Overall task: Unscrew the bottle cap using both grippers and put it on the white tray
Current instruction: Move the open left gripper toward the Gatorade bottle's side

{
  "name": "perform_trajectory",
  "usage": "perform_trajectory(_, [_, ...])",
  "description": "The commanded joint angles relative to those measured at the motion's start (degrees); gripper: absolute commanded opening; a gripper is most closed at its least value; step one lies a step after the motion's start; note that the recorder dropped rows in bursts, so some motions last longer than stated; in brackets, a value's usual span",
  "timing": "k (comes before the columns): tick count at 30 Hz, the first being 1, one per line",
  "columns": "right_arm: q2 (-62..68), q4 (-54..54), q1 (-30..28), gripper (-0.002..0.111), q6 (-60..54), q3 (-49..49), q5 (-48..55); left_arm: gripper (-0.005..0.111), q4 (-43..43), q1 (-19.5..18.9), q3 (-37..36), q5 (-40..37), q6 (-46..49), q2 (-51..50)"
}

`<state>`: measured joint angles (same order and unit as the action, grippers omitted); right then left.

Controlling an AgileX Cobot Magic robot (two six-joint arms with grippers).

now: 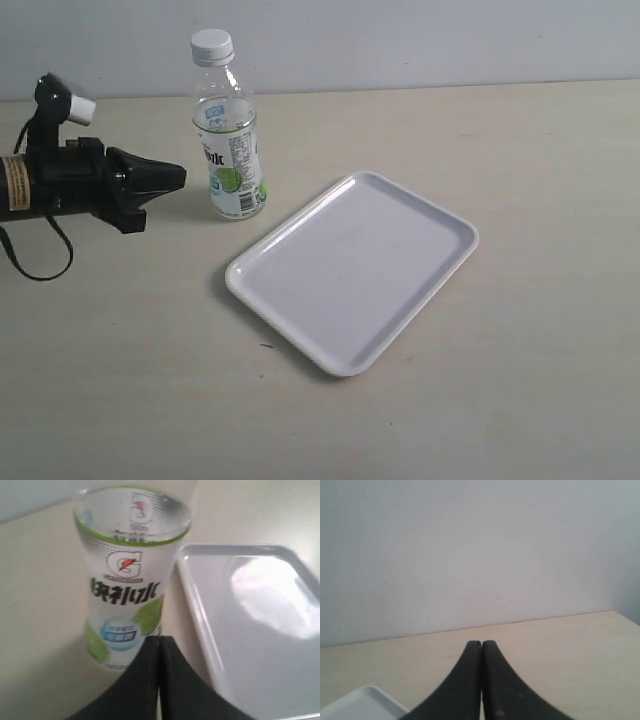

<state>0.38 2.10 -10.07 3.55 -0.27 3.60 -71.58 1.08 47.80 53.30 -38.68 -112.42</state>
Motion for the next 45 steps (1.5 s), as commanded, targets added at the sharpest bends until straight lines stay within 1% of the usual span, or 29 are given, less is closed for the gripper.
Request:
perform_trajectory(1, [-0.4, 0.1, 0.1, 0.000, -0.5, 0.3, -0.2, 0.000, -1.7, -2.8, 2.8, 13.8, 1.1, -7.4])
perform_trajectory(3, [-0.4, 0.1, 0.1, 0.000, -0.5, 0.3, -0.2, 0.000, -4.1, -2.8, 4.5, 14.2, 2.5, -10.0])
perform_trajectory(6, [-0.4, 0.1, 0.1, 0.000, -0.5, 0.3, -0.2, 0.000, -9.0, -2.7, 6.4, 14.1, 7.6, -12.3])
perform_trajectory(8, [-0.4, 0.1, 0.1, 0.000, -0.5, 0.3, -0.2, 0.000, -8.4, -2.6, 6.9, 14.1, 8.7, -13.1])
perform_trajectory(11, [-0.4, 0.1, 0.1, 0.000, -0.5, 0.3, -0.2, 0.000, -5.1, -2.6, 7.4, 14.0, 9.8, -14.0])
perform_trajectory(13, [-0.4, 0.1, 0.1, 0.000, -0.5, 0.3, -0.2, 0.006, -3.1, -2.6, 7.5, 13.1, 10.8, -14.1])
perform_trajectory(14, [-0.4, 0.1, 0.1, 0.000, -0.5, 0.3, -0.2, 0.017, -1.4, -2.6, 7.5, 12.9, 12.1, -14.1])
perform_trajectory(15, [-0.4, 0.1, 0.1, 0.000, -0.5, 0.3, -0.2, 0.023, -1.1, -2.6, 7.5, 12.9, 12.4, -14.1])
perform_trajectory(16, [-0.4, 0.1, 0.1, 0.000, -0.5, 0.3, -0.2, 0.040, -0.2, -2.6, 7.5, 12.9, 13.9, -14.1])
perform_trajectory(17, [-0.4, 0.1, 0.1, 0.000, -0.5, 0.3, -0.2, 0.047, 0.5, -2.6, 7.5, 12.9, 14.6, -14.1])
perform_trajectory(18, [-0.4, 0.1, 0.1, 0.000, -0.5, 0.3, -0.2, 0.063, 2.8, -2.5, 7.5, 13.0, 14.7, -14.1])
perform_trajectory(20, [-0.4, 0.1, 0.1, 0.000, -0.5, 0.3, -0.2, 0.079, 5.8, -1.9, 7.5, 13.0, 14.6, -14.1])
perform_trajectory(22, [-0.4, 0.1, 0.1, 0.000, -0.5, 0.3, -0.4, 0.081, 8.0, -1.0, 7.5, 13.0, 15.4, -14.1])
perform_trajectory(24, [-0.4, 0.1, 0.1, 0.000, -0.5, 0.3, -0.2, 0.081, 10.1, 0.7, 7.5, 12.7, 19.0, -14.1])
perform_trajectory(26, [-0.4, 0.1, 0.1, 0.000, -0.5, 0.3, -0.2, 0.081, 12.7, 2.6, 7.5, 11.2, 22.8, -14.1])
perform_trajectory(30, [-0.4, 0.1, 0.1, 0.000, -0.5, 0.3, -0.2, 0.081, 21.6, 5.7, 7.6, 5.7, 24.0, -14.2])
perform_trajectory(39, [-0.4, 0.1, 0.1, 0.000, -0.5, 0.3, -0.2, 0.081, 21.2, 8.0, 11.7, 5.0, 24.6, -18.3])
perform_trajectory(45, [-0.4, 0.1, 0.1, 0.000, -0.5, 0.3, -0.2, 0.081, 21.5, 8.1, 14.2, 5.0, 24.6, -21.6])
